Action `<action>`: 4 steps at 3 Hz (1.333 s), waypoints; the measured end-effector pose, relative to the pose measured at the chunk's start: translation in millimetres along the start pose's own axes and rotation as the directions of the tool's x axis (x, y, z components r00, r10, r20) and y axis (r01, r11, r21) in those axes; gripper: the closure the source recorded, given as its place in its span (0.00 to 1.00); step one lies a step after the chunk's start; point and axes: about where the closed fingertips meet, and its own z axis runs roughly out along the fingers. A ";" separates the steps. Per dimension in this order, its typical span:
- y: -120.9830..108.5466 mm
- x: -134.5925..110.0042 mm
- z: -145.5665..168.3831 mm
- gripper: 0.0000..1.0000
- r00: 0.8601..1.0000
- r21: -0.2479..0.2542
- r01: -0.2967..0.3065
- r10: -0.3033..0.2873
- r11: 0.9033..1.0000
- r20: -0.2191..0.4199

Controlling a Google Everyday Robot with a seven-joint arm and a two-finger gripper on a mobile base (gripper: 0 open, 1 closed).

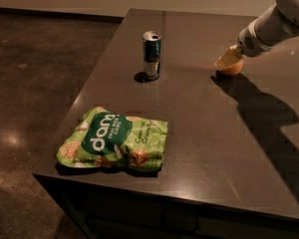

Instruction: Move orange near green rice chip bag

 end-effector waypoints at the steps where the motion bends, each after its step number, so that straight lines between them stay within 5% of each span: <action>1: 15.3 2.9 -20.8 0.88 0.996 -0.048 0.080 -0.079 0.996 0.029; 2: 40.2 12.2 -46.8 1.00 0.977 -0.103 0.214 -0.210 0.971 0.046; 3: 77.0 22.6 -73.3 1.00 0.925 -0.164 0.378 -0.369 0.911 0.087; 4: 117.4 32.8 -86.5 1.00 0.854 -0.215 0.519 -0.490 0.827 0.176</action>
Offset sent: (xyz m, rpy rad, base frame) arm -0.1021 0.0207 0.0479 -0.0792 -0.0519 0.4396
